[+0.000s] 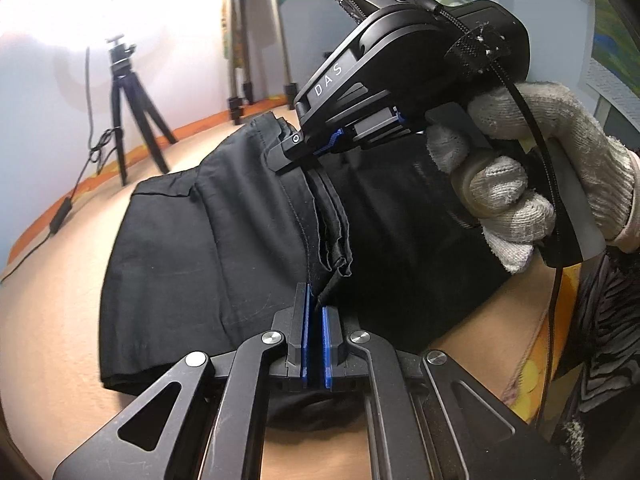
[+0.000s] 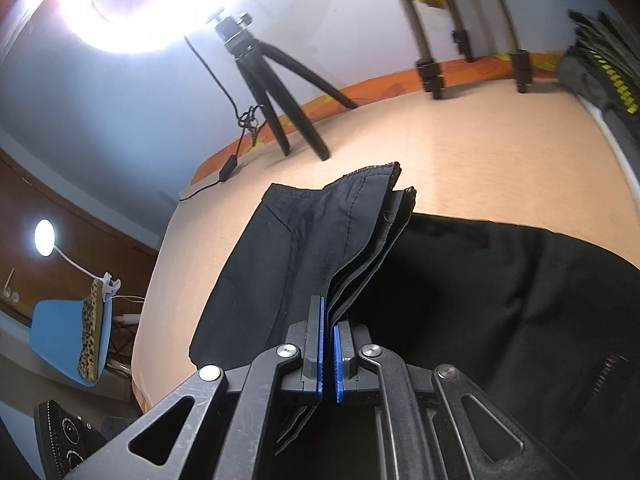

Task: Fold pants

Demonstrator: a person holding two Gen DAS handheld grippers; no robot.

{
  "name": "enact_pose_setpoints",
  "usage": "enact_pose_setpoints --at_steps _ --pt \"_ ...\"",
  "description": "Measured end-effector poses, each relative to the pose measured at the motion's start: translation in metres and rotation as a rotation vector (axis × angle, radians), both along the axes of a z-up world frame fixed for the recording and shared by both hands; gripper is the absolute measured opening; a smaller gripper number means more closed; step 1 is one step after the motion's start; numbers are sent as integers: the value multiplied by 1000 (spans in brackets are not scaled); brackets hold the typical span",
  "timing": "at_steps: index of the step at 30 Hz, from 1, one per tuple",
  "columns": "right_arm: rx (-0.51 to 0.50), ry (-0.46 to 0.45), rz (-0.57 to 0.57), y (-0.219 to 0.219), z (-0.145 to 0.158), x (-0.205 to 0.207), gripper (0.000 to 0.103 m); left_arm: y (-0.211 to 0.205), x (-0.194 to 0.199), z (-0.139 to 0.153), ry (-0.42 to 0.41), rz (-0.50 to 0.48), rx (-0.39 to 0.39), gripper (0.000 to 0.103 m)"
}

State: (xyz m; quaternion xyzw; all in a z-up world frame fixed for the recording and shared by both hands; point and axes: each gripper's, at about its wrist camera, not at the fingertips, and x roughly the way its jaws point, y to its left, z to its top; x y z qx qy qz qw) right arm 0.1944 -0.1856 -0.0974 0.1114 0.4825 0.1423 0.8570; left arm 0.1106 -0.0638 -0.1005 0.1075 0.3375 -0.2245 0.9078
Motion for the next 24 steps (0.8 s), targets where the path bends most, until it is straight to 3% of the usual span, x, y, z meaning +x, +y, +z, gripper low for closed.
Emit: enact_pose_setpoints --at_steps 14,17,24 --pt "-31 -18 -42 -57 9 -38 1 -58 9 -13 9 -117 12 4" --pt "-25 -14 -40 -67 5 -39 1 -69 4 -18 6 -124 50 4" --pt "-20 7 -82 -79 -5 -39 1 -80 6 -21 27 -142 27 4"
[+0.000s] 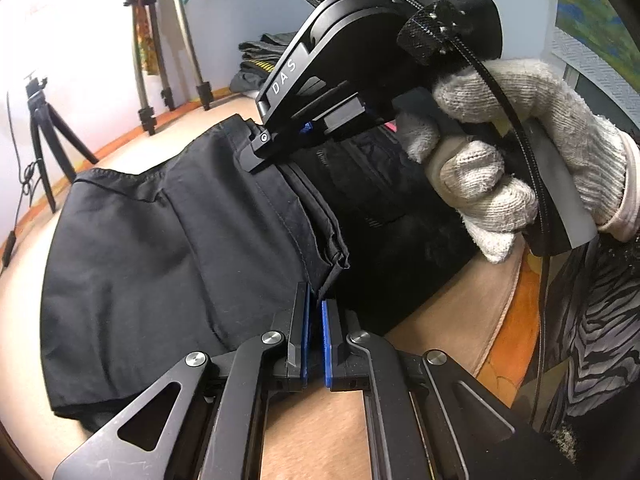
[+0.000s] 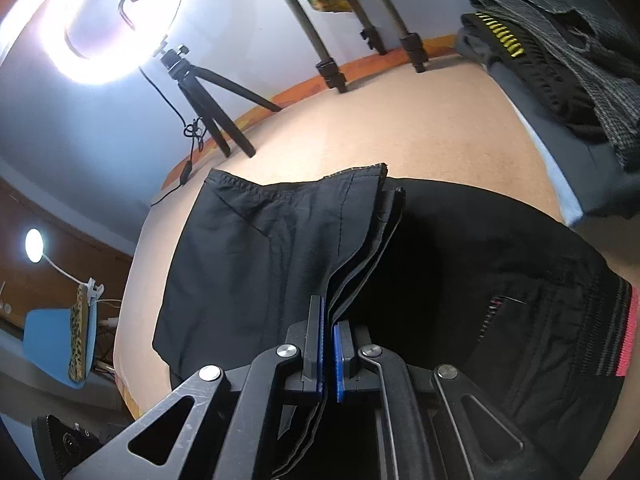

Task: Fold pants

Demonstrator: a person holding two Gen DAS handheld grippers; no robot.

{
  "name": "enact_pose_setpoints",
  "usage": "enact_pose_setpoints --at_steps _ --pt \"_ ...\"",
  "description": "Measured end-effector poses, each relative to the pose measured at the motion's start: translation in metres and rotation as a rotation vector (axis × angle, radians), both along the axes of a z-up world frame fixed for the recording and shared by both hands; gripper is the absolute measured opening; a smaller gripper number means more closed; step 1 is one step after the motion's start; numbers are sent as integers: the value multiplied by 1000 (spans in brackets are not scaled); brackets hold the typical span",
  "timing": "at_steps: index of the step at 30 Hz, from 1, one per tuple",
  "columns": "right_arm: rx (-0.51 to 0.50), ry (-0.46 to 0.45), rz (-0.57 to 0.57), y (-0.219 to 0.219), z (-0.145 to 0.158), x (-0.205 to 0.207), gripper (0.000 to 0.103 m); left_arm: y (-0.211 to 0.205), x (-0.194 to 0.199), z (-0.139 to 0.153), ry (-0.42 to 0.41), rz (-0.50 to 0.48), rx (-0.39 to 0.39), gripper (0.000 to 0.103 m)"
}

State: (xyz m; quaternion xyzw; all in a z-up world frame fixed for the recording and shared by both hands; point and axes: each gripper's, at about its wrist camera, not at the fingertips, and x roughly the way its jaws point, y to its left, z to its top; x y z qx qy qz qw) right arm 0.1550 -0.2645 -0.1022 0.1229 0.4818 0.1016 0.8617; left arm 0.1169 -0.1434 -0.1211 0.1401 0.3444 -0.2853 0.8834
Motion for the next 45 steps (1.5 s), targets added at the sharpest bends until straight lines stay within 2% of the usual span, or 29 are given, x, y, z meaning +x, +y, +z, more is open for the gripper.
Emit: enact_pose_setpoints --at_steps 5,19,22,27,32,36,43,45 --pt "-14 -12 -18 -13 7 -9 1 -19 -7 2 -2 -51 -6 4" --pt "-56 -37 -68 -49 19 -36 1 -60 8 -8 28 -162 -8 4" --pt "-39 -45 -87 -56 22 -39 1 -68 -9 -9 18 -197 13 4" --pt "-23 -29 -95 -62 18 -43 1 -60 -12 -3 56 -206 -6 4" --pt "8 -6 -101 -69 12 -46 1 -17 -2 22 42 -103 -76 4" --pt "-3 8 -115 -71 8 -47 1 38 23 36 24 66 -102 15" --pt "-78 15 -102 -64 5 -41 2 112 46 28 17 296 -72 15" --pt "-126 14 -94 -59 6 -41 10 127 50 24 46 327 -99 15"
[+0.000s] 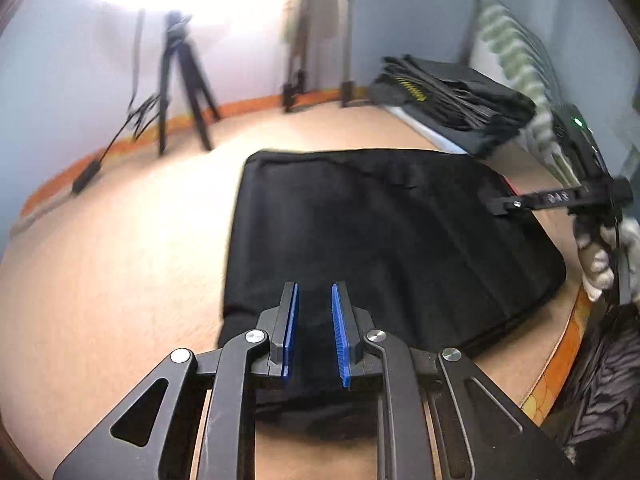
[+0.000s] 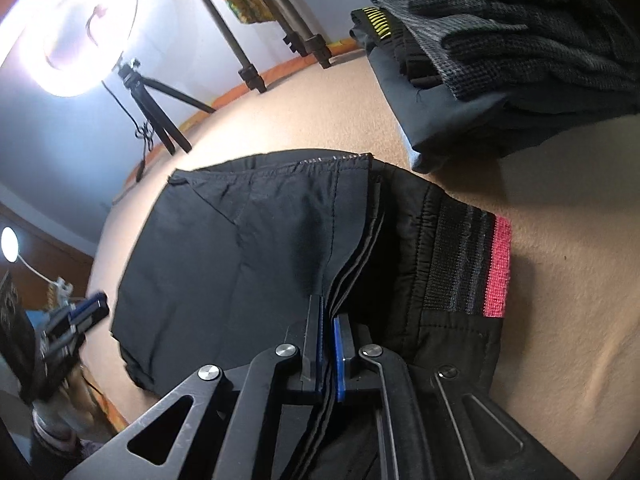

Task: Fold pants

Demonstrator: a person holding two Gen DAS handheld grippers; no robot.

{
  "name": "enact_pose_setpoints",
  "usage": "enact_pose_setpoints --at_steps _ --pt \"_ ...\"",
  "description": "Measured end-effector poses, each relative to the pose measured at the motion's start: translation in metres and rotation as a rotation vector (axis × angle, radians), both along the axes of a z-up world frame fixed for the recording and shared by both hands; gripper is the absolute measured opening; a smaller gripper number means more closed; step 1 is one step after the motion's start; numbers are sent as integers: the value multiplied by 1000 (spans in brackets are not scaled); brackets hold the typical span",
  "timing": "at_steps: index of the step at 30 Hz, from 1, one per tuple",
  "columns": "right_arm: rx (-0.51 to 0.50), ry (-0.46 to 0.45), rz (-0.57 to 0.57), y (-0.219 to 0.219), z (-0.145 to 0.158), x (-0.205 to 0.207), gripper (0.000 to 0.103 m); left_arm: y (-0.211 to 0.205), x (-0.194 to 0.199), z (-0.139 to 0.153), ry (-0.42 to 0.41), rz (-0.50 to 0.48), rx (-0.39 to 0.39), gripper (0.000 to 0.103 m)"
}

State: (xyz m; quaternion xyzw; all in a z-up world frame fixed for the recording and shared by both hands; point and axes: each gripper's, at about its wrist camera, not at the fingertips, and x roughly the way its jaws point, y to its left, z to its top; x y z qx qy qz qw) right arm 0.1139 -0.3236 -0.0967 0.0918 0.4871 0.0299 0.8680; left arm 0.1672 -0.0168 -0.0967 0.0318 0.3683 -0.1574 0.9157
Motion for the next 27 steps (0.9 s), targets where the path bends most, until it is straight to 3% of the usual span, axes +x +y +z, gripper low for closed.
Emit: enact_pose_setpoints --at_steps 3,5,8,12,20,27 --pt "-145 -51 -15 9 17 -4 34 12 -1 0 -13 30 12 15" --pt "-187 -112 -11 15 33 -8 35 19 0 1 -17 48 -1 15" --pt "-162 -196 54 34 55 -8 35 27 3 -1 -10 66 -29 15" --pt "-146 -213 172 70 64 8 35 22 3 -7 -4 49 -23 15" --pt "-137 -152 385 153 49 66 35 17 8 -24 40 38 -13 15" --pt "-83 -66 429 195 18 125 32 20 10 -32 66 42 -38 15"
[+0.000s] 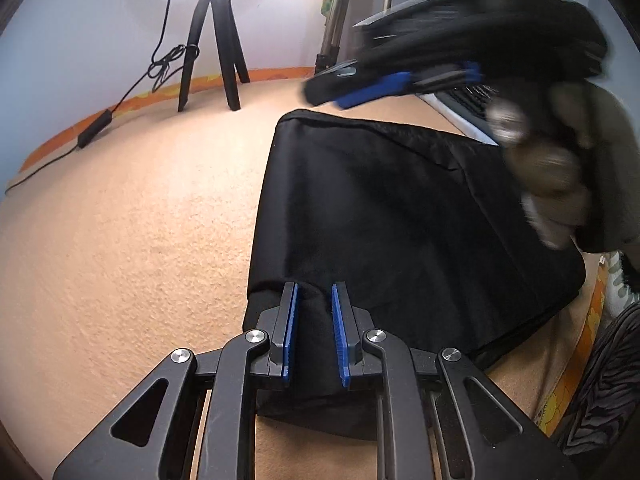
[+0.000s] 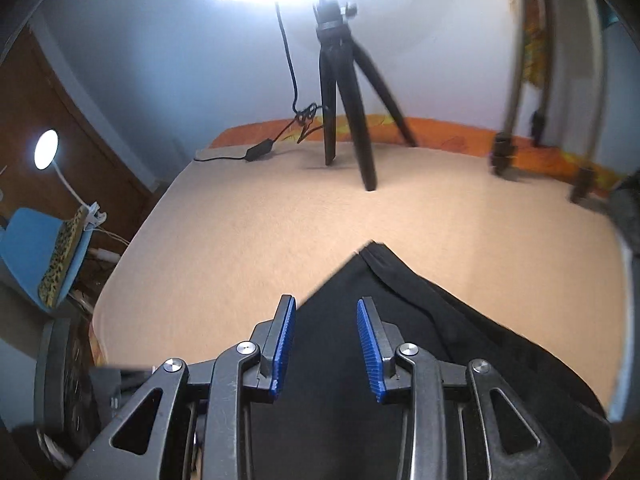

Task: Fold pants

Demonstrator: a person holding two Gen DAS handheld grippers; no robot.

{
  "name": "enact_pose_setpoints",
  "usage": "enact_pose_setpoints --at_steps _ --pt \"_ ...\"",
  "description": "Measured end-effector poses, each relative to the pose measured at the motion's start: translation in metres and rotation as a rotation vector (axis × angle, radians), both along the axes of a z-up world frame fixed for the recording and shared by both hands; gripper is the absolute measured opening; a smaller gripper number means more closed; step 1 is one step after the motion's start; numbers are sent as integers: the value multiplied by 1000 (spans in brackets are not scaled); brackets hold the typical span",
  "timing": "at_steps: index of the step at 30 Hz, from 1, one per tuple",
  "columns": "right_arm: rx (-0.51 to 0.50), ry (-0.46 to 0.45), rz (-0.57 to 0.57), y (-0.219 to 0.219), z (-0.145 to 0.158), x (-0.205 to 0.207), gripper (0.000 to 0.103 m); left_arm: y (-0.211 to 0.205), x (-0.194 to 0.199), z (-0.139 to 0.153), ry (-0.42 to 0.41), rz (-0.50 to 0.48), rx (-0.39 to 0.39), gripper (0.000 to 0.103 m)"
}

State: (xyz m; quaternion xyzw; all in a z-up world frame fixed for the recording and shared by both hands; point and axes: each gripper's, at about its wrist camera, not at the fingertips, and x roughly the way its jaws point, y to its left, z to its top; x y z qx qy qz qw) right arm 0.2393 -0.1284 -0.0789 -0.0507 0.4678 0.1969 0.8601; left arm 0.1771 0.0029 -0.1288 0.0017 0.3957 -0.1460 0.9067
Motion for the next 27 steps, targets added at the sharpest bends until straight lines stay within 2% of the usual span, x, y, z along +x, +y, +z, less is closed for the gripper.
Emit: enact_pose_setpoints --at_steps 6,8,16,19,21,23,26,27 --pt "-49 31 -37 11 -37 39 30 6 2 -8 23 -8 -25 15" --pt "-51 45 -52 7 -47 47 25 7 2 -10 25 -10 -27 15" --pt "-37 74 -81 0 -64 60 13 19 -5 -10 30 -4 -26 15" --pt "-25 86 -88 -3 -63 62 12 25 -14 -7 26 17 -29 15" --pt "-33 96 -96 -5 -59 61 17 28 -20 -1 11 33 -32 15" --pt "-55 101 -102 1 -52 58 32 30 -25 1 0 45 -37 19" --pt "-70 116 -80 18 -47 56 48 34 -22 -2 13 63 -45 31" --pt "-82 121 -78 22 -46 55 48 35 -20 -4 23 71 -49 36"
